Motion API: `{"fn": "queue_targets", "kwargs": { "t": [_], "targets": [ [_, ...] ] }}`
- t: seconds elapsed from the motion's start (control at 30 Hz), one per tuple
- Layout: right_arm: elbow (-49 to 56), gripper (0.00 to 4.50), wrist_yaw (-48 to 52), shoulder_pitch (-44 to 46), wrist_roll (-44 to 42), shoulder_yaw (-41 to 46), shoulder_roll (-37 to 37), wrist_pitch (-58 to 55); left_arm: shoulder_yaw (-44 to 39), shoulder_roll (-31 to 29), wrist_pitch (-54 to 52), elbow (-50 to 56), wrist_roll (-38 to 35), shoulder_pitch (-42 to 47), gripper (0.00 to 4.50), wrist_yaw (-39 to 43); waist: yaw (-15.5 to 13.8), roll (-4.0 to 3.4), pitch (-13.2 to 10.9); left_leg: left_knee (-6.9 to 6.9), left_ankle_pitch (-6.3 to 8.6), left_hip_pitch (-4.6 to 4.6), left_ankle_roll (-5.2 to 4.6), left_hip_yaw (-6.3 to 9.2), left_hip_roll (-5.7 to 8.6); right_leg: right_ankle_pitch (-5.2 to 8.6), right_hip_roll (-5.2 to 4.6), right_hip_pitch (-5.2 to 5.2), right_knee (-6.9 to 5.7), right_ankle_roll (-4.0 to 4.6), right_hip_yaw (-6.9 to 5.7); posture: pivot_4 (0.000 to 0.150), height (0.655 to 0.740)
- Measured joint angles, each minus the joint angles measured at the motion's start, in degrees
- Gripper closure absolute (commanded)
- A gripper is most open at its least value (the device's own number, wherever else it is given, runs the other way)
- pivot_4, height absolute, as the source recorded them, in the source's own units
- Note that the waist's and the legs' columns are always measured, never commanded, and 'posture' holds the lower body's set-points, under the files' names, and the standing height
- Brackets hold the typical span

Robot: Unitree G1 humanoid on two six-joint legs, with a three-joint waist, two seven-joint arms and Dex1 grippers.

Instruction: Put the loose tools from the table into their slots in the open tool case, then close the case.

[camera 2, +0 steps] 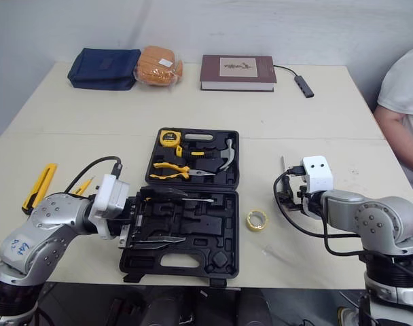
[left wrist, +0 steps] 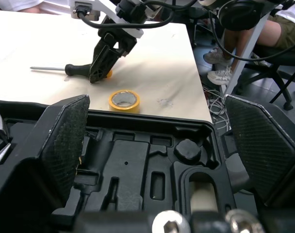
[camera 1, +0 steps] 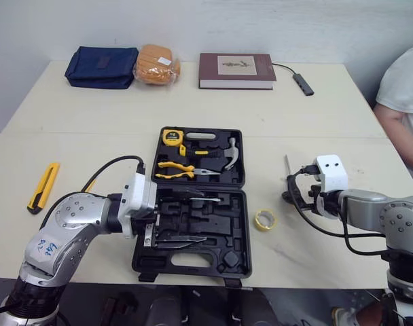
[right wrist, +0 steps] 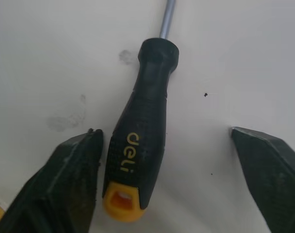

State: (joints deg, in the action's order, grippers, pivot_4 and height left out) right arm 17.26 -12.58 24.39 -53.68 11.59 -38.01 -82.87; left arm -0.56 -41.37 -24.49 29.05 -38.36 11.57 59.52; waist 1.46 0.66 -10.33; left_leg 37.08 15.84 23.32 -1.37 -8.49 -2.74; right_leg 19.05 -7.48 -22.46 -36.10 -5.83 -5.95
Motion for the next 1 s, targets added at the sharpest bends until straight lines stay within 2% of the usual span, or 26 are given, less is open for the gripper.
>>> {"fn": "queue_targets", "kwargs": {
  "t": [0.13, 0.4, 0.57, 0.67, 0.73, 1.0],
  "targets": [
    [0.39, 3.44, 0.94, 0.57, 2.74, 1.49, 2.7, -1.62, 0.02, -0.01, 0.0, 0.03, 0.09, 0.0, 0.0, 0.05, 0.08, 0.02, 0.01, -0.03, 0.0, -0.01, 0.0, 0.01, -0.03, -0.03, 0.0, 0.01, 0.02, 0.02, 0.01, 0.15, 0.74],
    [1.0, 3.42, 3.41, 0.32, 7.22, 4.83, 6.18, -2.41, 0.05, 1.22, 2.45, -0.06, 0.56, 0.65, 0.0, 0.62, 0.07, 0.07, 0.04, -0.01, -0.01, -0.01, -0.04, 0.0, -0.01, -0.08, -0.01, 0.03, 0.04, 0.04, 0.01, 0.15, 0.74],
    [1.56, 3.42, 11.07, -1.56, 11.77, 0.87, 0.63, 4.74, -0.25, 2.47, 3.92, -0.65, 0.86, 1.07, 0.0, 0.52, 0.06, 0.01, 0.0, -0.03, 0.02, 0.01, -0.11, -0.07, 0.05, -0.1, -0.03, -0.02, 0.08, -0.01, 0.0, 0.15, 0.74],
    [2.01, 3.42, 24.23, -0.24, 13.97, -2.65, -7.82, 14.3, -2.47, 4.27, 9.22, -2.38, 2.89, -0.4, 0.0, -0.03, 0.3, -0.06, -0.04, -0.08, 0.04, -0.06, -0.15, -0.2, 0.03, -0.13, 0.03, -0.04, 0.12, -0.05, -0.08, 0.15, 0.74],
    [2.61, 3.42, 30.43, 1.51, 14.54, -4.07, -10.51, 18.26, -4.02, 3.96, 10.36, -4.08, 3.52, -2.03, 0.0, -0.03, 0.38, -0.05, -0.04, -0.06, 0.04, -0.07, -0.13, -0.2, -0.07, -0.13, 0.06, -0.06, 0.11, -0.04, -0.14, 0.15, 0.74],
    [4.0, 3.42, 58.39, 12.9, 21.85, -22.0, -18.58, 33.24, -14.36, -3.12, 8.78, -6.38, 1.62, -9.33, 0.0, 2.68, 0.23, -0.07, -0.07, -0.04, 0.14, -0.04, -0.11, -0.16, -0.05, -0.12, -0.19, -0.09, 0.17, -0.03, -0.12, 0.15, 0.74]
  ]
}}
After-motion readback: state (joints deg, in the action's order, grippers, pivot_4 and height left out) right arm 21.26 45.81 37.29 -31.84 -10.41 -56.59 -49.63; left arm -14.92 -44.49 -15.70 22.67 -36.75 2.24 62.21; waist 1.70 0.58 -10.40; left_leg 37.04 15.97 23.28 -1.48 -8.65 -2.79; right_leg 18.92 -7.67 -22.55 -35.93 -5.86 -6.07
